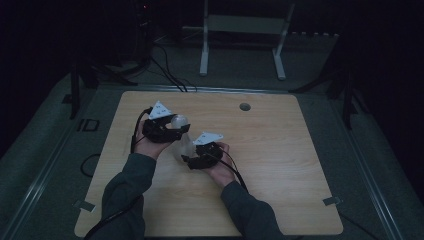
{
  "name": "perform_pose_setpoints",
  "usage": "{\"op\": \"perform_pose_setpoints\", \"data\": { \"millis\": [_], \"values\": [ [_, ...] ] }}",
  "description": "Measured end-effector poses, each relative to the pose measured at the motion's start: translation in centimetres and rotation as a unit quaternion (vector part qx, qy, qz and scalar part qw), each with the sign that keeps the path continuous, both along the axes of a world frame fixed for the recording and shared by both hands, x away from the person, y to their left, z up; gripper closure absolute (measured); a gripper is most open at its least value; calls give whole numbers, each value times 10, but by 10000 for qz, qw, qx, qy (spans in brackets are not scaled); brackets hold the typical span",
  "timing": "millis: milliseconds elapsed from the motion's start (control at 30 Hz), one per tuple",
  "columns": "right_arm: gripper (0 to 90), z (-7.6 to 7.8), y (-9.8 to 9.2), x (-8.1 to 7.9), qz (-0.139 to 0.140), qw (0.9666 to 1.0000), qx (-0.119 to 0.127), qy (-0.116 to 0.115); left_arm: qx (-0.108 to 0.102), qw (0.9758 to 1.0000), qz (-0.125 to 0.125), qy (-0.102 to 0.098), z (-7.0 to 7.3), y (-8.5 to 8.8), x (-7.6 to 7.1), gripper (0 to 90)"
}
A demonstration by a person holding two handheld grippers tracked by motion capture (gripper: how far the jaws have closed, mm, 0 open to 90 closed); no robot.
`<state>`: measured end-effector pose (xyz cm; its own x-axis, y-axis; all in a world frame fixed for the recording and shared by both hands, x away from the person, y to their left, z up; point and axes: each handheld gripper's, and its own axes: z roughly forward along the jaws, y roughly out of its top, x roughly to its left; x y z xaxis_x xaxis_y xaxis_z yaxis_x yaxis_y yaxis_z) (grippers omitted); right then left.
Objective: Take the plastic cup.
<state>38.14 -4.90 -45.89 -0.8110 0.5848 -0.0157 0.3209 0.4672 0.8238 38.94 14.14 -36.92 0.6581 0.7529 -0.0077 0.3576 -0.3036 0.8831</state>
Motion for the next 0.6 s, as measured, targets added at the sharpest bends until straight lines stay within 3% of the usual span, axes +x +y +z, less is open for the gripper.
{"op": "perform_pose_setpoints", "data": {
  "millis": [600],
  "values": [
    [244, 12, 2, 4, -20, 9998, 135, -135, -51, 10000, -41, -57, 19, 4, -1, 404]
  ]
}}
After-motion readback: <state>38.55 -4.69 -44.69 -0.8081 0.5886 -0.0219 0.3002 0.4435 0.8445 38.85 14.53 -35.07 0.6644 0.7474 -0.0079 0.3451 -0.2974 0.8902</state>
